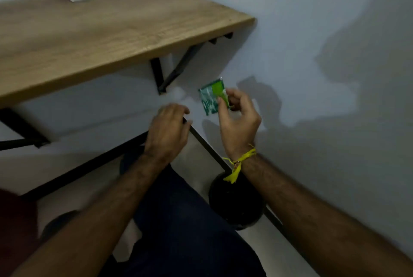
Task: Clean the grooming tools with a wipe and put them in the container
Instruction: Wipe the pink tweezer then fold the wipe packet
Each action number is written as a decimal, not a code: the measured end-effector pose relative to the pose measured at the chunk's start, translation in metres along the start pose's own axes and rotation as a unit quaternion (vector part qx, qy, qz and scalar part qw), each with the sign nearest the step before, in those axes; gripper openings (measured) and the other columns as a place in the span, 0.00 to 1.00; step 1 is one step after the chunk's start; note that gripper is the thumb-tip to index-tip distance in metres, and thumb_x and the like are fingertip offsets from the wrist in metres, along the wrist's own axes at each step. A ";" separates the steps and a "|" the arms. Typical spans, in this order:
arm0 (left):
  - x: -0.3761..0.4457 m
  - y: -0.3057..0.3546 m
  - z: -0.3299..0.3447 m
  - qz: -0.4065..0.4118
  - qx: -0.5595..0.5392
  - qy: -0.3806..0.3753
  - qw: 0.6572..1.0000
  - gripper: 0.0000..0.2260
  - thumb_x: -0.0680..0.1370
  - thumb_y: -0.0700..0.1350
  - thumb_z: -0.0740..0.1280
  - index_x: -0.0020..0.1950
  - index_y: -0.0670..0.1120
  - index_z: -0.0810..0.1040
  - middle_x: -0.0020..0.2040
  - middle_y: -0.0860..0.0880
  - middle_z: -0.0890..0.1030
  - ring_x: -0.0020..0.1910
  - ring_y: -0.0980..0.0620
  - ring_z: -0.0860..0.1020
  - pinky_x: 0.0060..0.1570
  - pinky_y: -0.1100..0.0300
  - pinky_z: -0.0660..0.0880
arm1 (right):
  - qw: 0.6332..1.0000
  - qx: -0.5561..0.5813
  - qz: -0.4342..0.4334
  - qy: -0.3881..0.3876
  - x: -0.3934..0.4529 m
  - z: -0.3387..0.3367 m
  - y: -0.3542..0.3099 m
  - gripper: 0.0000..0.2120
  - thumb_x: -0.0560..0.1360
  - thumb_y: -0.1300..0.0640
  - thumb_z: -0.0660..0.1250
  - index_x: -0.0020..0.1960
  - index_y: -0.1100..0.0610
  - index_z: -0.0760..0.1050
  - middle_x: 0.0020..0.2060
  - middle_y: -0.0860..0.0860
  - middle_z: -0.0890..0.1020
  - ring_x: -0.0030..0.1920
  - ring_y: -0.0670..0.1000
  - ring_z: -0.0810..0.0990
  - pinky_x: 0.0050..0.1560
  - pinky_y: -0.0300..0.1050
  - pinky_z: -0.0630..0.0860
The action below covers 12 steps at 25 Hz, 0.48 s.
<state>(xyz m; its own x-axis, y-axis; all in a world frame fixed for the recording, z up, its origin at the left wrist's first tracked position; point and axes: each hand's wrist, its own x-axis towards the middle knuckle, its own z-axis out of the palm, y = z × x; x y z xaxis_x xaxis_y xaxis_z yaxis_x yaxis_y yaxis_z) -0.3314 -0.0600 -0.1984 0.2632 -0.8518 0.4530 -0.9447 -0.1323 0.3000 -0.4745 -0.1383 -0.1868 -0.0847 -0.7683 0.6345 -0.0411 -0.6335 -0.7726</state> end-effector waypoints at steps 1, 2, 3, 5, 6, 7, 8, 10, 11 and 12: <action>-0.008 0.002 0.030 -0.033 0.005 -0.081 0.996 0.13 0.80 0.45 0.67 0.62 0.41 0.78 0.60 0.40 0.78 0.60 0.39 0.76 0.58 0.46 0.72 | 0.998 -0.028 0.048 -0.003 -0.015 -0.017 0.027 0.08 0.73 0.63 0.72 0.51 0.57 0.80 0.42 0.47 0.82 0.42 0.45 0.80 0.45 0.43 0.79; -0.017 0.003 0.057 -0.052 0.012 -0.151 0.987 0.15 0.80 0.47 0.67 0.65 0.41 0.76 0.64 0.41 0.77 0.63 0.41 0.74 0.62 0.48 0.71 | 0.992 -0.062 0.105 -0.015 -0.032 -0.035 0.054 0.07 0.73 0.62 0.71 0.51 0.56 0.80 0.42 0.48 0.83 0.42 0.47 0.81 0.46 0.47 0.80; -0.028 0.005 0.080 -0.061 0.013 -0.217 0.974 0.18 0.81 0.49 0.66 0.68 0.42 0.74 0.67 0.42 0.75 0.66 0.43 0.72 0.65 0.49 0.69 | 0.979 -0.107 0.166 -0.043 -0.050 -0.052 0.079 0.05 0.74 0.61 0.71 0.50 0.57 0.80 0.42 0.51 0.83 0.43 0.51 0.82 0.47 0.50 0.80; -0.043 0.004 0.112 -0.049 0.011 -0.346 0.937 0.24 0.82 0.53 0.64 0.74 0.44 0.68 0.74 0.44 0.68 0.72 0.45 0.67 0.70 0.52 0.66 | 0.928 -0.226 0.266 -0.132 -0.089 -0.087 0.124 0.05 0.76 0.56 0.69 0.49 0.57 0.80 0.43 0.55 0.84 0.46 0.59 0.82 0.48 0.53 0.78; -0.046 0.002 0.120 -0.033 0.011 -0.388 0.921 0.26 0.82 0.55 0.64 0.76 0.45 0.65 0.77 0.44 0.66 0.74 0.46 0.64 0.72 0.53 0.63 | 0.894 -0.286 0.296 -0.175 -0.107 -0.103 0.142 0.07 0.77 0.54 0.68 0.50 0.57 0.79 0.44 0.56 0.84 0.48 0.60 0.82 0.49 0.52 0.77; -0.047 -0.003 0.122 -0.018 0.010 -0.405 0.914 0.26 0.82 0.55 0.63 0.77 0.46 0.64 0.78 0.45 0.65 0.75 0.47 0.63 0.73 0.54 0.61 | 0.860 -0.340 0.318 -0.209 -0.121 -0.115 0.152 0.08 0.77 0.53 0.67 0.52 0.56 0.79 0.46 0.57 0.84 0.50 0.61 0.81 0.50 0.52 0.77; -0.046 -0.007 0.124 -0.018 0.008 -0.412 0.911 0.26 0.83 0.55 0.62 0.77 0.46 0.64 0.78 0.45 0.64 0.76 0.47 0.62 0.73 0.55 0.60 | 0.826 -0.385 0.334 -0.242 -0.130 -0.125 0.162 0.08 0.77 0.53 0.66 0.54 0.56 0.78 0.49 0.57 0.84 0.52 0.61 0.81 0.52 0.52 0.77; -0.046 -0.016 0.127 -0.031 0.020 -0.417 0.908 0.25 0.83 0.55 0.61 0.77 0.45 0.64 0.78 0.45 0.64 0.76 0.47 0.62 0.73 0.55 0.60 | 0.778 -0.433 0.340 -0.303 -0.139 -0.132 0.178 0.10 0.77 0.54 0.65 0.57 0.56 0.77 0.52 0.57 0.84 0.55 0.61 0.80 0.55 0.52 0.76; -0.047 -0.018 0.129 -0.032 0.030 -0.423 0.905 0.25 0.84 0.55 0.61 0.77 0.44 0.63 0.78 0.44 0.64 0.76 0.46 0.62 0.73 0.54 0.60 | 0.762 -0.448 0.336 -0.325 -0.141 -0.131 0.183 0.10 0.77 0.55 0.64 0.58 0.56 0.76 0.53 0.57 0.84 0.55 0.61 0.80 0.55 0.52 0.76; -0.048 -0.020 0.132 -0.032 0.037 -0.432 0.901 0.25 0.84 0.55 0.60 0.77 0.44 0.63 0.78 0.44 0.64 0.75 0.46 0.63 0.73 0.54 0.61 | 0.752 -0.459 0.328 -0.340 -0.141 -0.130 0.187 0.10 0.78 0.55 0.64 0.57 0.56 0.76 0.52 0.57 0.84 0.55 0.61 0.81 0.55 0.52 0.76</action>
<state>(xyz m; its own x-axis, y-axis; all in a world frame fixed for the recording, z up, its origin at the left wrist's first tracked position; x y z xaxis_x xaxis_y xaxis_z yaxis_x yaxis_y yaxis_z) -0.3513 -0.0830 -0.3369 0.0976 -0.9136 -0.3948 -0.9520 -0.2014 0.2305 -0.5993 -0.1373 -0.4237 0.1286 -0.9551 -0.2669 -0.9094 -0.0062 -0.4159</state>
